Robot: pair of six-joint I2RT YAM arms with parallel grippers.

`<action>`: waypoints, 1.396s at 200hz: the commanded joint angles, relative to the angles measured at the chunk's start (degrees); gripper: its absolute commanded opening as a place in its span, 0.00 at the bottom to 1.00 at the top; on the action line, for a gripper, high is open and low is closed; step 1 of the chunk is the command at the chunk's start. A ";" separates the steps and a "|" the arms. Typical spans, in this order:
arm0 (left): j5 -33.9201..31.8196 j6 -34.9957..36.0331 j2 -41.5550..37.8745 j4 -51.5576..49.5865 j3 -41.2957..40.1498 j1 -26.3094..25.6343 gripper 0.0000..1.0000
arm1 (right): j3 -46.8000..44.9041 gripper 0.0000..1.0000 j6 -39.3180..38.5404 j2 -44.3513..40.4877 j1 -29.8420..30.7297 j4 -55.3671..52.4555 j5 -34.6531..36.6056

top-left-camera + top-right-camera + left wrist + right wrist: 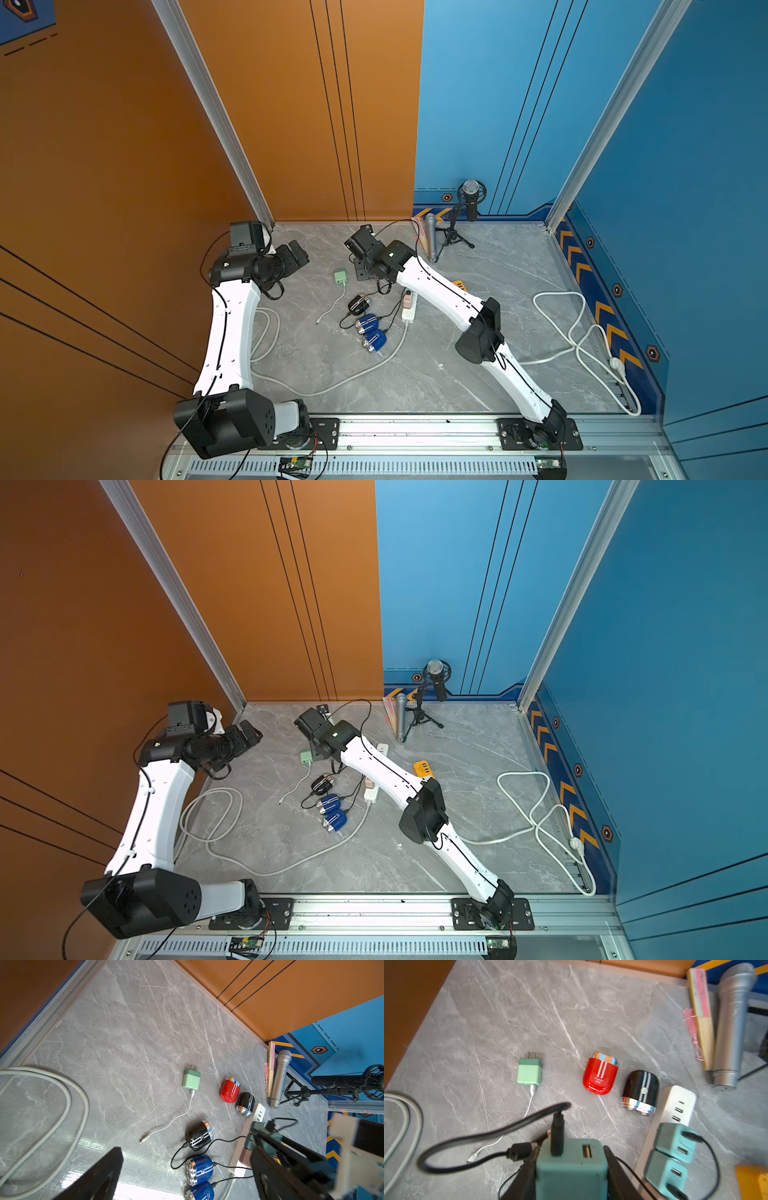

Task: Unplug the electric shaver
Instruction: Place the plug at the center of the board.

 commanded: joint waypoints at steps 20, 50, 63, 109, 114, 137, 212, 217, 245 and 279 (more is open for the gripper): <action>0.71 -0.37 -2.97 -0.47 -3.49 0.24 0.98 | 2.75 0.24 -6.30 2.42 2.17 10.36 -6.05; -0.71 -0.72 -5.23 -0.44 -4.96 0.31 0.98 | 2.80 0.24 -5.54 6.15 3.97 15.48 -8.33; -1.09 -0.97 -6.10 -0.38 -5.62 0.40 0.98 | 2.75 0.24 -5.16 7.59 4.71 17.24 -8.54; -1.67 -1.25 -8.18 -0.43 -7.53 0.48 0.99 | 2.80 0.24 -5.29 12.49 6.52 24.75 -7.82; -1.87 -1.46 -8.43 -0.41 -7.82 0.54 0.98 | 2.82 0.24 -5.13 12.88 6.68 25.46 -7.45; -2.87 -1.86 -9.69 -0.40 -8.43 0.67 0.98 | 2.93 0.24 -4.54 15.10 6.85 28.42 -6.77; -4.18 -2.38 -11.27 -0.45 -10.90 0.82 0.99 | 3.63 0.30 -5.41 20.44 6.46 33.12 -4.08; -4.26 -2.56 -11.22 -0.47 -11.03 0.80 0.98 | 3.70 0.31 -5.54 20.65 6.42 33.17 -3.88; -4.61 -3.48 -10.69 -0.47 -11.90 0.76 0.98 | 3.72 0.34 -4.56 21.67 5.74 32.68 -3.52; -5.69 -4.56 -10.52 -0.47 -12.51 0.58 0.98 | 3.94 0.46 -3.71 21.97 5.16 33.19 -3.71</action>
